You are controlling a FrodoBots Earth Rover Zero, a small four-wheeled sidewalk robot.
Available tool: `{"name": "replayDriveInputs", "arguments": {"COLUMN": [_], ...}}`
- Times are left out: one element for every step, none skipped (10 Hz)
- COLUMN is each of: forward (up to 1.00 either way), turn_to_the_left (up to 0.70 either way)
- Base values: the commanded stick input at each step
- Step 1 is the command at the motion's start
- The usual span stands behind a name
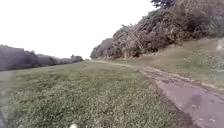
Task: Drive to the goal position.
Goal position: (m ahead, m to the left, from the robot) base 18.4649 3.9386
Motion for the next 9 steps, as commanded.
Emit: {"name": "replayDriveInputs", "arguments": {"forward": [0.05,0.04,0.04,0.04,0.05,0.04,0.04,0.04,0.04], "turn_to_the_left": [0.0,0.0,0.0,0.0,0.0,0.0,0.0,0.0,0.0]}}
